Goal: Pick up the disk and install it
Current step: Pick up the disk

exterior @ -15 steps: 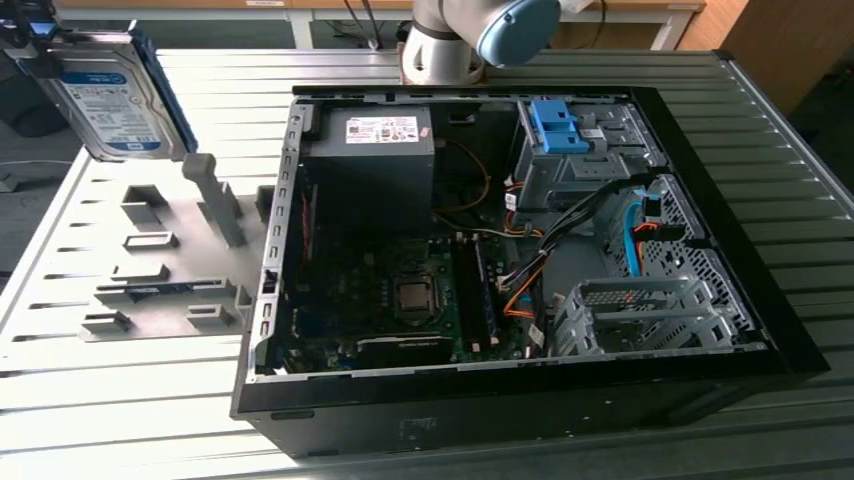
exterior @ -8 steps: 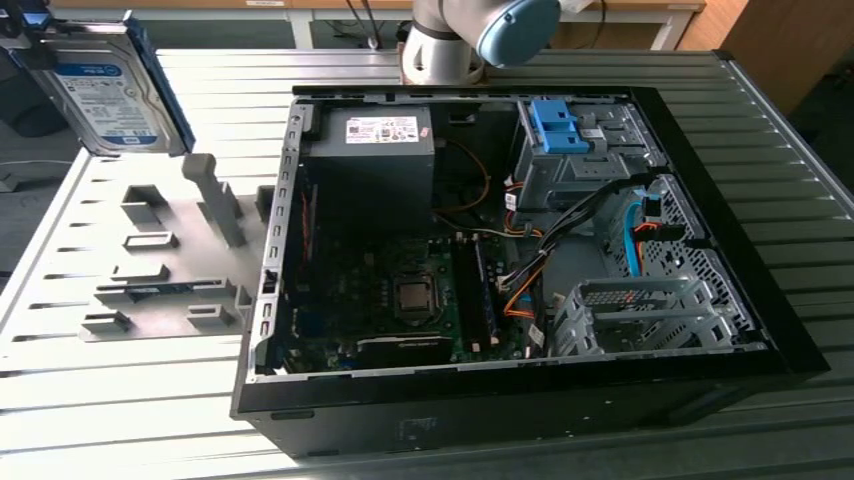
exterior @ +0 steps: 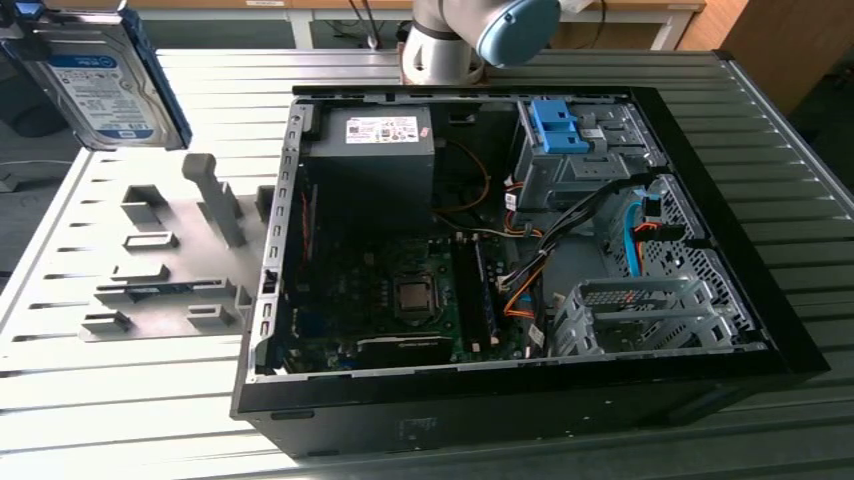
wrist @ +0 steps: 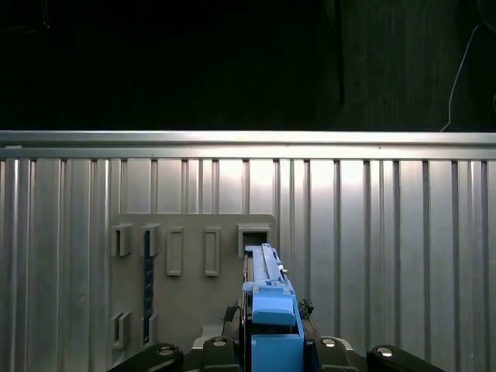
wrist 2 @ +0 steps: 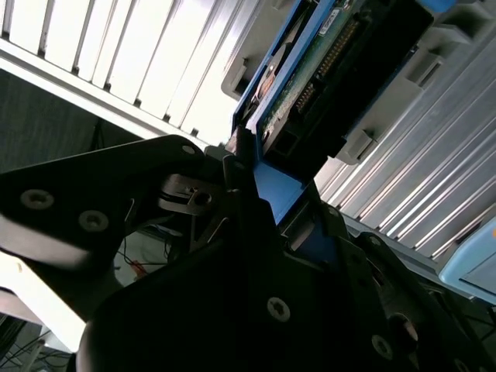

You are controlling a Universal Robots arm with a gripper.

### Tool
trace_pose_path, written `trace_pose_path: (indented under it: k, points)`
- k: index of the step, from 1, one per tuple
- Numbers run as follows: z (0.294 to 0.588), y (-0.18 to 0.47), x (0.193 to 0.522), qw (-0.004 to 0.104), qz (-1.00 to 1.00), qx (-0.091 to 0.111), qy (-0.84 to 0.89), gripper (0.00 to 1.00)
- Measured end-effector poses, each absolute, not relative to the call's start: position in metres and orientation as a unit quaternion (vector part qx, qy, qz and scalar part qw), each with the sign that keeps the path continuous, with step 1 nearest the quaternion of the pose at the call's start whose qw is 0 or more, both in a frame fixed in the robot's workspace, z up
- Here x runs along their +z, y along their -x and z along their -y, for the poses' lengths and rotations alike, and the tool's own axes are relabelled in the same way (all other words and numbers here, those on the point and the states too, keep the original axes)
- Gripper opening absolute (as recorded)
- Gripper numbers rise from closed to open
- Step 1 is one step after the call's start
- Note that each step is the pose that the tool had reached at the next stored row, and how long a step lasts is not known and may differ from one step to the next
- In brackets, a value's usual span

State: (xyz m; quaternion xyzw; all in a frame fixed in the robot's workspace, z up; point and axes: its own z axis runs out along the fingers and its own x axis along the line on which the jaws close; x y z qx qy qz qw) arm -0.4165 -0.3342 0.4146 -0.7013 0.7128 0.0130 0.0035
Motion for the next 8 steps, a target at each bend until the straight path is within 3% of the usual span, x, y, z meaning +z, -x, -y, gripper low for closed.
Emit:
trace_pose_path:
  k: [8]
  points:
    - [0.3342,0.4164,0.4228,0.004,-0.713,0.013,0.701,0.37]
